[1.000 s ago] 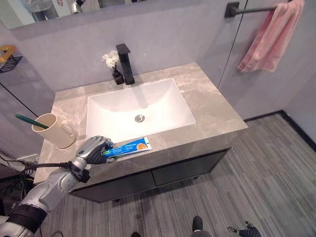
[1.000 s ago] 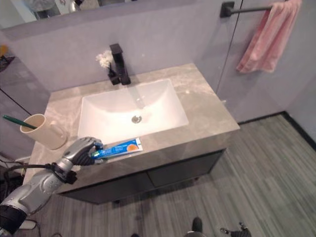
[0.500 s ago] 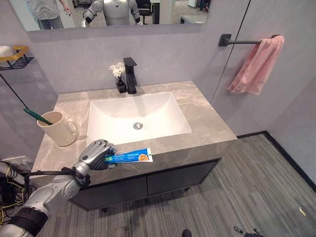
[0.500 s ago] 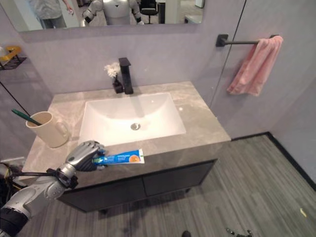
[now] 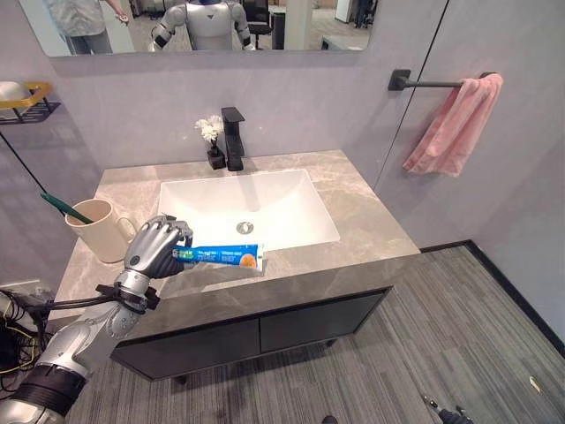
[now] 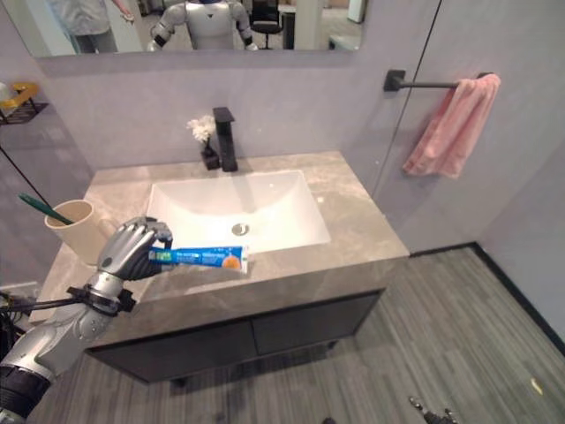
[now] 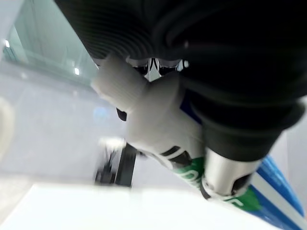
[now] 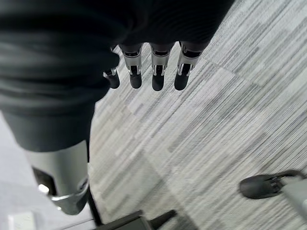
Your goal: Put brush and paste in cup on sink, flatten towel.
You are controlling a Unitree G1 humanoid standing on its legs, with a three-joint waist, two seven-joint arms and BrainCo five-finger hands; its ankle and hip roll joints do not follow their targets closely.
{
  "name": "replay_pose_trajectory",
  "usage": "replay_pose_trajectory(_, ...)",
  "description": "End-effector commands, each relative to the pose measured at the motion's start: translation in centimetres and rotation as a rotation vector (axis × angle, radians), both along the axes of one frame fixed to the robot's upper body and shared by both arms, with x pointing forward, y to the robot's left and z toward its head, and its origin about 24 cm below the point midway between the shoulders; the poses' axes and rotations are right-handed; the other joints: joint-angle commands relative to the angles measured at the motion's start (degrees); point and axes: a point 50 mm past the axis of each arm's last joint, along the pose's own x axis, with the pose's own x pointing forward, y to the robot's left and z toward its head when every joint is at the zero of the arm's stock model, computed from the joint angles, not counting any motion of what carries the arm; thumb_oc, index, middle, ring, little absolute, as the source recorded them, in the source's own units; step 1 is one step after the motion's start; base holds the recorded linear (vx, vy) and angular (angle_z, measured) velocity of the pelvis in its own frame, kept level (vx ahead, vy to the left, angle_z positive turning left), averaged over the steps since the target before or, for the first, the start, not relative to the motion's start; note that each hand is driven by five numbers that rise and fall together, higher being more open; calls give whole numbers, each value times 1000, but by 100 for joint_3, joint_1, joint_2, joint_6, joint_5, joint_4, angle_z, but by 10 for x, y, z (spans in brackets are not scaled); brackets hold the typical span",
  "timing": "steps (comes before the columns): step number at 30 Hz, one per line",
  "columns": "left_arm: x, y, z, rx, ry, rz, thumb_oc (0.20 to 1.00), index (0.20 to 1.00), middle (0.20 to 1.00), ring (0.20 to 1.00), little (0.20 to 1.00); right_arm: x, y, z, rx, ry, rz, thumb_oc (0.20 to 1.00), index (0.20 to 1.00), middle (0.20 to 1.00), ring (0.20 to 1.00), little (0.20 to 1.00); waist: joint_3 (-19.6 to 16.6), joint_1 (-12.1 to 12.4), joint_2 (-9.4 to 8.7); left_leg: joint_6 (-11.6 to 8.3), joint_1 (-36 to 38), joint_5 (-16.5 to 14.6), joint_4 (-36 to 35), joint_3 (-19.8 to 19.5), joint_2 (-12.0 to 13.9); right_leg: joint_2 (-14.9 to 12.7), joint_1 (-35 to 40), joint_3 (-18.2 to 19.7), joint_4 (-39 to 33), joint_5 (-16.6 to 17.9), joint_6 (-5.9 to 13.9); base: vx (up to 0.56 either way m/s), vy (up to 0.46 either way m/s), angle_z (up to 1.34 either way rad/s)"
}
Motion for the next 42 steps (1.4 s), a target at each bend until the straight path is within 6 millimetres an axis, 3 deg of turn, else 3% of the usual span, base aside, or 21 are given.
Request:
replay_pose_trajectory(1, 16, -3, 69, -92, -340, -15, 200, 200, 200, 200, 200, 43, -13, 19, -68, -179, -78, 1000, 1000, 1000, 1000, 1000, 34, 53, 85, -67, 168, -213, 65, -518, 130, -60, 349, -41, 55, -66, 380, 0, 0, 0)
replay_pose_trajectory(7, 14, -4, 82, -97, -416, -17, 200, 200, 200, 200, 200, 54, -23, 30, -102, -267, -169, 1000, 1000, 1000, 1000, 1000, 37, 29, 63, -46, 174, -211, 65, -515, 124, -69, 354, -45, 63, -41, 379, 5, 3, 0)
replay_pose_trajectory(10, 12, -4, 91, -95, -474, -12, 200, 200, 200, 200, 200, 68, -32, 47, -141, -389, -212, 1000, 1000, 1000, 1000, 1000, 45, 0, 57, -37, 197, -228, 65, -497, 122, -75, 349, -28, 70, -39, 386, 0, 0, 0)
replay_pose_trajectory(13, 8, -1, 107, -81, -570, -2, 200, 200, 200, 200, 200, 90, -62, 96, -363, -560, -248, 1000, 1000, 1000, 1000, 1000, 39, -55, 82, -23, 243, -287, 65, -497, 118, -85, 376, -9, 89, -68, 412, 14, 11, 0)
replay_pose_trajectory(14, 8, -1, 107, -81, -571, -3, 200, 200, 200, 200, 200, 90, -61, 96, -368, -557, -249, 1000, 1000, 1000, 1000, 1000, 37, -52, 79, -15, 220, -253, 65, -497, 115, -87, 356, -12, 82, -39, 400, 30, 29, 0)
replay_pose_trajectory(15, 5, -5, 119, -60, -633, -17, 200, 200, 200, 200, 200, 102, -72, 130, -521, -659, -247, 1000, 1000, 1000, 1000, 1000, 30, -87, 108, -7, 258, -312, 65, -505, 112, -94, 393, -23, 93, -73, 424, 0, 0, 0)
replay_pose_trajectory(16, 4, -5, 124, -49, -663, -19, 200, 200, 200, 200, 200, 109, -75, 149, -603, -710, -222, 1000, 1000, 1000, 1000, 1000, 29, -100, 112, 1, 259, -320, 65, -513, 105, -101, 397, -23, 95, -72, 425, 0, 0, 0)
replay_pose_trajectory(17, 4, -5, 124, -48, -665, -20, 200, 200, 200, 200, 200, 109, -74, 150, -608, -707, -223, 1000, 1000, 1000, 1000, 1000, 31, -98, 107, 11, 234, -284, 65, -514, 100, -104, 377, -28, 90, -42, 412, 0, 0, 0)
replay_pose_trajectory(19, -1, -12, 145, -31, -775, -48, 200, 200, 200, 200, 200, 127, -71, 198, -788, -843, -127, 1000, 1000, 1000, 1000, 1000, 8, -129, 118, 25, 274, -348, 65, -529, 91, -120, 407, -30, 103, -75, 429, 17, 16, 0)
replay_pose_trajectory(21, -1, -17, 160, -29, -836, -63, 200, 200, 200, 200, 200, 144, -61, 227, -843, -951, -29, 1000, 1000, 1000, 1000, 1000, -7, -147, 108, 35, 286, -346, 65, -513, 91, -131, 403, -31, 114, -76, 430, 0, 0, 0)
replay_pose_trajectory(22, 0, -21, 166, -23, -861, -79, 200, 200, 200, 200, 200, 150, -55, 236, -845, -998, 0, 1000, 1000, 1000, 1000, 1000, -6, -144, 107, 41, 292, -347, 65, -511, 86, -134, 408, -28, 116, -80, 429, 0, 0, 0)
replay_pose_trajectory(24, 0, -22, 167, -22, -864, -81, 200, 200, 200, 200, 200, 150, -55, 236, -845, -999, -3, 1000, 1000, 1000, 1000, 1000, 6, -138, 93, 51, 269, -308, 65, -510, 81, -140, 384, -30, 119, -54, 414, 0, 0, 0)
replay_pose_trajectory(25, 1, -29, 182, -14, -912, -108, 200, 200, 200, 200, 200, 168, -33, 257, -764, -1157, 95, 1000, 1000, 1000, 1000, 1000, 0, -136, 79, 50, 277, -308, 65, -499, 80, -141, 391, -21, 117, -55, 413, 0, 0, 0)
replay_pose_trajectory(28, 2, -39, 198, -19, -956, -143, 200, 200, 200, 200, 200, 186, 3, 272, -458, -1414, 174, 1000, 1000, 1000, 1000, 1000, -11, -101, 65, 47, 296, -329, 65, -480, 73, -149, 401, -14, 118, -63, 423, 0, 0, 0)
replay_pose_trajectory(30, 6, -46, 208, -17, -964, -162, 200, 200, 200, 200, 200, 199, 24, 270, -267, -1469, 281, 1000, 1000, 1000, 1000, 1000, -10, -70, 31, 60, 287, -290, 65, -473, 58, -164, 387, -10, 124, -37, 415, -17, 8, 0)
replay_pose_trajectory(36, 10, -65, 226, -19, -967, -225, 200, 200, 200, 200, 200, 233, 92, 270, 53, -1450, 586, 1000, 1000, 1000, 1000, 1000, -33, 61, -30, 69, 327, -280, 65, -462, 18, -197, 422, -3, 153, -25, 409, 0, 0, 0)
replay_pose_trajectory(37, 11, -71, 228, -26, -967, -249, 200, 200, 200, 200, 200, 242, 119, 278, 130, -1454, 715, 1000, 1000, 1000, 1000, 1000, -40, 109, -41, 66, 354, -304, 65, -460, 8, -210, 444, -13, 165, -40, 414, 0, 0, 0)
replay_pose_trajectory(38, 11, -74, 230, -28, -972, -260, 200, 200, 200, 200, 200, 246, 131, 284, 161, -1467, 762, 1000, 1000, 1000, 1000, 1000, -39, 126, -42, 66, 353, -304, 65, -462, 2, -218, 446, -17, 167, -38, 414, -3, 38, -1)
replay_pose_trajectory(39, 11, -79, 231, -31, -975, -277, 200, 200, 200, 200, 200, 251, 159, 303, 243, -1530, 850, 1000, 1000, 1000, 1000, 1000, -35, 165, -43, 74, 355, -306, 65, -463, -16, -229, 456, -23, 172, -41, 412, 0, 0, 0)
replay_pose_trajectory(40, 11, -79, 232, -29, -977, -277, 200, 200, 200, 200, 200, 252, 159, 303, 244, -1532, 850, 1000, 1000, 1000, 1000, 1000, -38, 158, -50, 81, 325, -278, 65, -464, -21, -234, 428, -23, 171, -21, 403, 0, 0, 0)
replay_pose_trajectory(42, 11, -84, 228, -50, -970, -293, 200, 200, 200, 200, 200, 248, 199, 327, 410, -1643, 942, 1000, 1000, 1000, 1000, 1000, -30, 238, -49, 98, 317, -281, 65, -473, -46, -260, 438, -59, 171, -20, 398, 10, 18, 0)
